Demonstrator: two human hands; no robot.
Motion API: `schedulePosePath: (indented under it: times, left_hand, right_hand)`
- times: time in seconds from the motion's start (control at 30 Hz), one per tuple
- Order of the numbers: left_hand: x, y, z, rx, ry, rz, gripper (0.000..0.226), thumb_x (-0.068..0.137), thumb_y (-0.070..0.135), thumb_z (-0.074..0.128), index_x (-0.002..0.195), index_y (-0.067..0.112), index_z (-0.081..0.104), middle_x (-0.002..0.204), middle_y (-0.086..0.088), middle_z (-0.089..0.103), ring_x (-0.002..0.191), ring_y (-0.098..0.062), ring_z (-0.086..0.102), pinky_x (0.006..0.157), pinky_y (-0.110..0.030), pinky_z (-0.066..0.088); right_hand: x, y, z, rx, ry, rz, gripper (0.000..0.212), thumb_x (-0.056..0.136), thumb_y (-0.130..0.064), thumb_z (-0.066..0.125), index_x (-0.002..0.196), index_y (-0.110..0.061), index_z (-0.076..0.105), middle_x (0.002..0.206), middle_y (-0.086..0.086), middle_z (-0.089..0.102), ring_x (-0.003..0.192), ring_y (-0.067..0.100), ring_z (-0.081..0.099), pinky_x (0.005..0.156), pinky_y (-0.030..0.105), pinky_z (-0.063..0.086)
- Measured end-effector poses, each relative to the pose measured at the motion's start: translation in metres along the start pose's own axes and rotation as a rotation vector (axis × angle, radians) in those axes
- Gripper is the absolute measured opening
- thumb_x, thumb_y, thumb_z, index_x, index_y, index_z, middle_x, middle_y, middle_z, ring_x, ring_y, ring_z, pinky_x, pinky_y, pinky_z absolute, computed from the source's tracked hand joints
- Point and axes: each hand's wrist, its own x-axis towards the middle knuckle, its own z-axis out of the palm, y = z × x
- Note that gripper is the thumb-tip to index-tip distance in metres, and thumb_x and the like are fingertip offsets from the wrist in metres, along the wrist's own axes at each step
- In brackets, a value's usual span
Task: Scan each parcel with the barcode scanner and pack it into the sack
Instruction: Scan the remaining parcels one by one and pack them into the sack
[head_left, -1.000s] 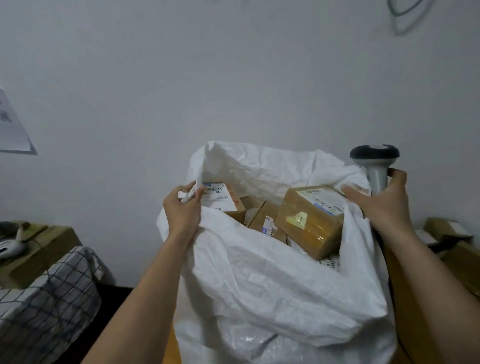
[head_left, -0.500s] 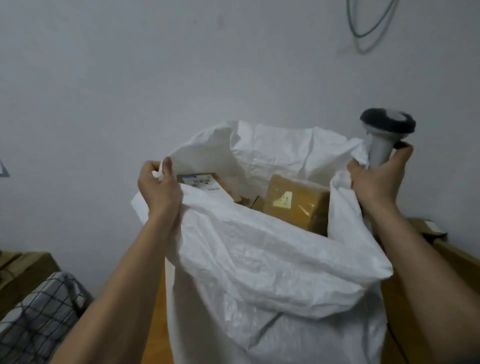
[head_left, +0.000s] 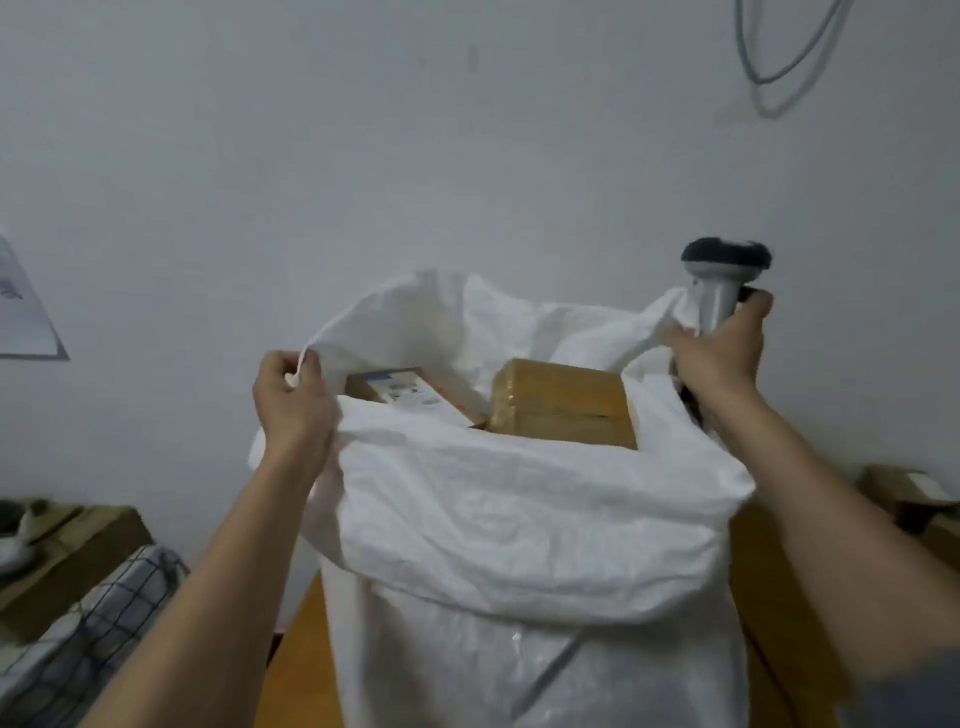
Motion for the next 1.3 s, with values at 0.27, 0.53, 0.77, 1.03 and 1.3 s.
schedulePosePath:
  times: [0.27, 0.53, 0.77, 1.03, 1.3]
  left_hand:
    - [-0.004, -0.028, 0.017, 0.187, -0.034, -0.043, 0.021, 0.098, 0.016, 0.052, 0.077, 0.012, 0.052, 0.079, -0.010, 0.054, 0.076, -0.026, 0.052, 0.071, -0.045, 0.044]
    - [0.005, -0.013, 0.034, 0.078, -0.153, -0.014, 0.027, 0.093, 0.022, 0.059, 0.067, 0.023, 0.054, 0.065, 0.000, 0.054, 0.050, -0.011, 0.047, 0.052, -0.028, 0.040]
    - [0.016, 0.001, 0.039, -0.004, -0.081, 0.070, 0.024, 0.090, 0.026, 0.058, 0.066, 0.027, 0.054, 0.068, 0.009, 0.055, 0.066, -0.012, 0.050, 0.065, -0.032, 0.044]
    - [-0.002, -0.044, 0.032, 0.385, -0.251, -0.060, 0.018, 0.096, 0.014, 0.055, 0.082, 0.006, 0.063, 0.083, -0.010, 0.062, 0.076, -0.029, 0.056, 0.063, -0.031, 0.040]
    - [0.011, -0.029, 0.000, 0.120, -0.080, -0.073, 0.017, 0.095, 0.016, 0.052, 0.080, 0.011, 0.057, 0.073, -0.005, 0.053, 0.066, -0.024, 0.049, 0.063, -0.036, 0.042]
  right_hand:
    - [0.017, 0.005, 0.006, 0.109, 0.135, -0.185, 0.058, 0.087, -0.019, 0.065, 0.133, -0.011, 0.030, 0.108, -0.011, 0.048, 0.091, 0.002, 0.061, 0.074, 0.012, 0.053]
    - [0.009, 0.028, 0.015, 0.056, 0.115, -0.198, 0.058, 0.089, -0.017, 0.067, 0.135, -0.012, 0.031, 0.107, -0.011, 0.051, 0.084, -0.005, 0.059, 0.065, 0.012, 0.049]
    - [0.020, 0.019, -0.005, 0.135, 0.297, -0.249, 0.059, 0.087, -0.022, 0.065, 0.133, -0.011, 0.030, 0.103, -0.021, 0.045, 0.088, -0.020, 0.054, 0.071, 0.002, 0.043]
    - [0.002, 0.005, 0.005, 0.206, 0.159, -0.260, 0.059, 0.086, -0.021, 0.070, 0.129, -0.018, 0.031, 0.112, -0.017, 0.046, 0.096, -0.016, 0.054, 0.076, 0.002, 0.044]
    - [-0.004, 0.022, 0.032, 0.135, 0.044, -0.142, 0.056, 0.089, -0.019, 0.066, 0.132, -0.010, 0.031, 0.103, -0.012, 0.046, 0.083, -0.006, 0.056, 0.065, 0.005, 0.048]
